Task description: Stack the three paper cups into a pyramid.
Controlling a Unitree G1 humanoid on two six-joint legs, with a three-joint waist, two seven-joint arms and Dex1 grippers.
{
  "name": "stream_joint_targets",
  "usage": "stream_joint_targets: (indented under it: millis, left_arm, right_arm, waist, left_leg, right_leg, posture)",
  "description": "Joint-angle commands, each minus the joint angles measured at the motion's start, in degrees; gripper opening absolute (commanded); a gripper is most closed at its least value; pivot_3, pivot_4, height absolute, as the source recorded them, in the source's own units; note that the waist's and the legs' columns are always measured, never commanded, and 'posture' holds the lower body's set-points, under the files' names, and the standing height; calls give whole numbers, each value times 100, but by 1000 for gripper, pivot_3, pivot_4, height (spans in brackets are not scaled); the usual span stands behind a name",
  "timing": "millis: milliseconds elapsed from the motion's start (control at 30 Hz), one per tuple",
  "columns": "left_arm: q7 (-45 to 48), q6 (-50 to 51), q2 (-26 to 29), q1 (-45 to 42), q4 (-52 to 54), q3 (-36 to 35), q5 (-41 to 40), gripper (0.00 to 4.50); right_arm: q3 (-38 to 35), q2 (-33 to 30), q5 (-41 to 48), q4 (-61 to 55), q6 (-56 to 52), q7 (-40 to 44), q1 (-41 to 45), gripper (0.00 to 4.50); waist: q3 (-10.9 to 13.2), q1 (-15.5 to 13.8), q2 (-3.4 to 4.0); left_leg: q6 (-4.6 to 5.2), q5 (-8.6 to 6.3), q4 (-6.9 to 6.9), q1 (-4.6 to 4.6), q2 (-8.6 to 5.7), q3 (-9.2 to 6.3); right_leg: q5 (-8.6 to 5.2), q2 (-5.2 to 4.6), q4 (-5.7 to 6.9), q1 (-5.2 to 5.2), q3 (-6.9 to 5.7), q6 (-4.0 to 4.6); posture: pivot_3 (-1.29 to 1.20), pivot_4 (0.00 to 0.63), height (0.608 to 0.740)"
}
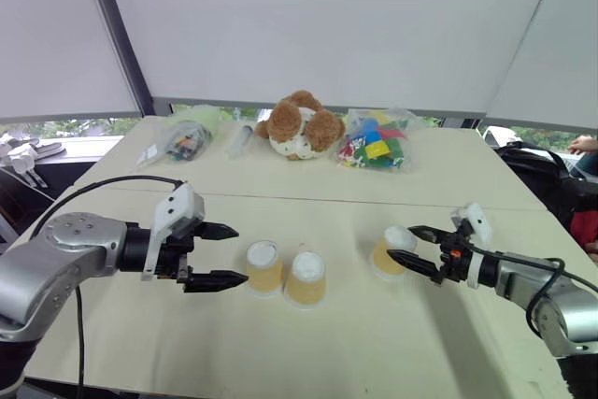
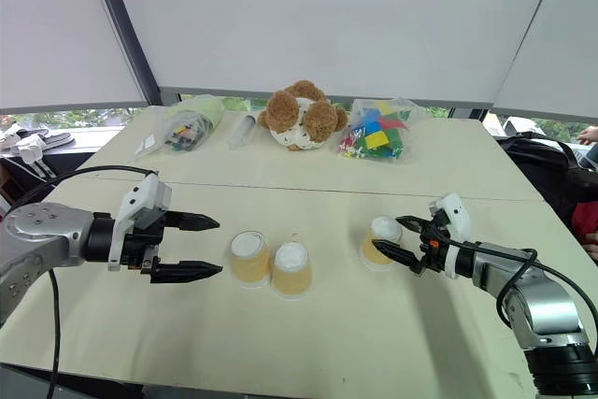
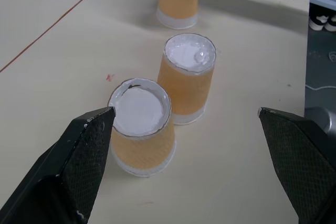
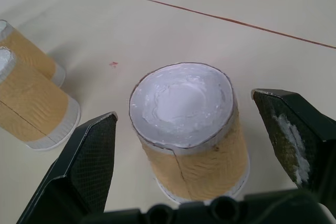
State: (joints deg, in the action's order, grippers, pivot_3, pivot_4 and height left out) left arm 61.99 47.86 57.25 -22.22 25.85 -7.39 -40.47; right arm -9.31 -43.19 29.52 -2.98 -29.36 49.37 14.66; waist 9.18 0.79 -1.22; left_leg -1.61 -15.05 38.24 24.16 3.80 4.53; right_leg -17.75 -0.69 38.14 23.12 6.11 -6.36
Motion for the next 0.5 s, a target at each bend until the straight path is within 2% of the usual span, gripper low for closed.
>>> stream_joint_targets:
  millis: [33,67,167,333,500]
  left_arm:
    - [-41,-154,-19,-10,53,11,44,4500]
    - [-49,-166,-18,5,56,16,60,4500]
    - [-60,-192,-3,34,62,20,84,4500]
    - [-40,-140,77,-9,53,-82,12,4500]
    - [148,-161,306,55,-94,-215,9,4500]
  right_arm:
    - [-73,85,-44,17,170,13,142,3950]
    - [-82,107,-45,39,186,15,157,3633]
    - [-74,135,-65,76,209,54,185,2176]
    - [-63,100,-96,-52,156,97,382,2095]
    - [214,-106,360,-619,-442,556,1758,2095]
  waist:
    - [0,1,0]
    - [0,2,0]
    - [0,1,0]
    - [0,1,0]
    - [12,66,24]
  left_leg:
    - [0,0,0,0,0,0]
    - [0,0,0,0,0,0]
    - [0,0,0,0,0,0]
    - [0,0,0,0,0,0]
    - [0,0,-1,-2,2,7]
  right_leg:
    - [0,0,0,0,0,0]
    - [0,0,0,0,0,0]
    - [0,0,0,0,0,0]
    - [0,0,0,0,0,0]
    - [2,1,6,10,5,2]
  posture:
    - [0,150,740]
    - [0,150,740]
    - [0,150,740]
    - [0,150,740]
    - [0,150,740]
